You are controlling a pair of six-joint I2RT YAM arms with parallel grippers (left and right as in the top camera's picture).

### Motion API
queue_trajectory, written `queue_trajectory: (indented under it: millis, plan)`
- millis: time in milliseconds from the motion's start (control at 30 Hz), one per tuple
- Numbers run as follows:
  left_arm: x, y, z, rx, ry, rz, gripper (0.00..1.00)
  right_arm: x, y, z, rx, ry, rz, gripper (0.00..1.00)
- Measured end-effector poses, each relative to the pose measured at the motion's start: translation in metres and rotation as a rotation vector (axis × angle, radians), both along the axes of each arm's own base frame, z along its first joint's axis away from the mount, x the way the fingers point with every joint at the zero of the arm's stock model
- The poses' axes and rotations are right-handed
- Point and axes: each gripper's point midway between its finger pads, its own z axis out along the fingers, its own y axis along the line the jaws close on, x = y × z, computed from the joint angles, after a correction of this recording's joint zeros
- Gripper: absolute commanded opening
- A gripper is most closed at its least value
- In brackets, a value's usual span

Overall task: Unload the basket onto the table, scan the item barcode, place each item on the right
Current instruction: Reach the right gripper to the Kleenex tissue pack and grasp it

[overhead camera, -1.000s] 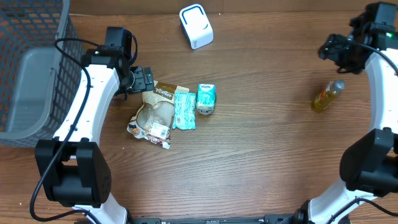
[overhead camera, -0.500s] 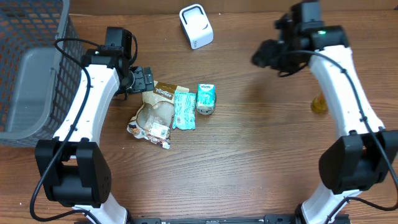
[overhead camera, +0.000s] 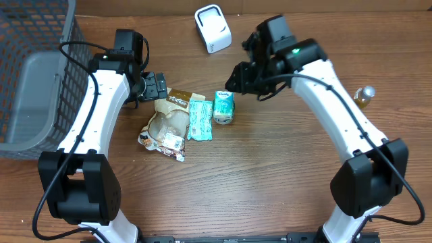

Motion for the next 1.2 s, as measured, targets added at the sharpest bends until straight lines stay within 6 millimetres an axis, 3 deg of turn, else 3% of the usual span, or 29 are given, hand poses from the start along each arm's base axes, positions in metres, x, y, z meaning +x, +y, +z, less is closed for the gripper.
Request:
queue_trajectory:
  millis: [167,567,1133,1200]
  plan:
    - [0.000,0.000,0.000,0.000,0.000,0.000,0.99,-0.004,0.011,-0.018,-0.034,0.005,-0.037,0.42]
    - [0.000,0.000,0.000,0.000,0.000,0.000,1.00,-0.013,0.010,-0.054,-0.091,0.041,-0.114,0.42]
    - [0.000,0.000,0.000,0.000,0.000,0.000,1.00,-0.023,0.025,-0.069,-0.093,0.035,-0.095,0.42]
    - [0.000,0.000,0.000,0.000,0.000,0.000,1.00,-0.025,0.023,-0.074,-0.095,0.045,-0.101,0.32]
